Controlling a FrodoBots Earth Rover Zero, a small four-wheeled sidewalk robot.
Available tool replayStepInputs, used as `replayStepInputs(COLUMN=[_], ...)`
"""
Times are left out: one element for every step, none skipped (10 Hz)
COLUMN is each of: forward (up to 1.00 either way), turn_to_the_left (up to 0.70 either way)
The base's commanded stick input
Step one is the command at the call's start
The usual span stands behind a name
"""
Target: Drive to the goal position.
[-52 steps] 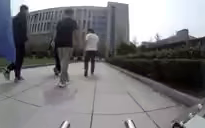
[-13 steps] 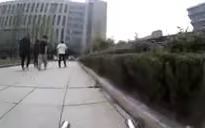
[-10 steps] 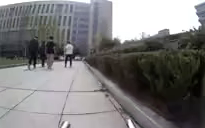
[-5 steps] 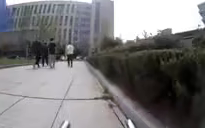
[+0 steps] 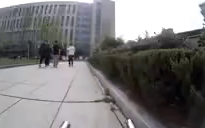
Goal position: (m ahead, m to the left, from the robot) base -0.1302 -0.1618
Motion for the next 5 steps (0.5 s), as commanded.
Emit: replayStepInputs(forward=[0.0, 0.48, 0.85, 0.85, 0.85], turn_to_the_left=[0.07, 0.06, -0.21, -0.34, -0.34])
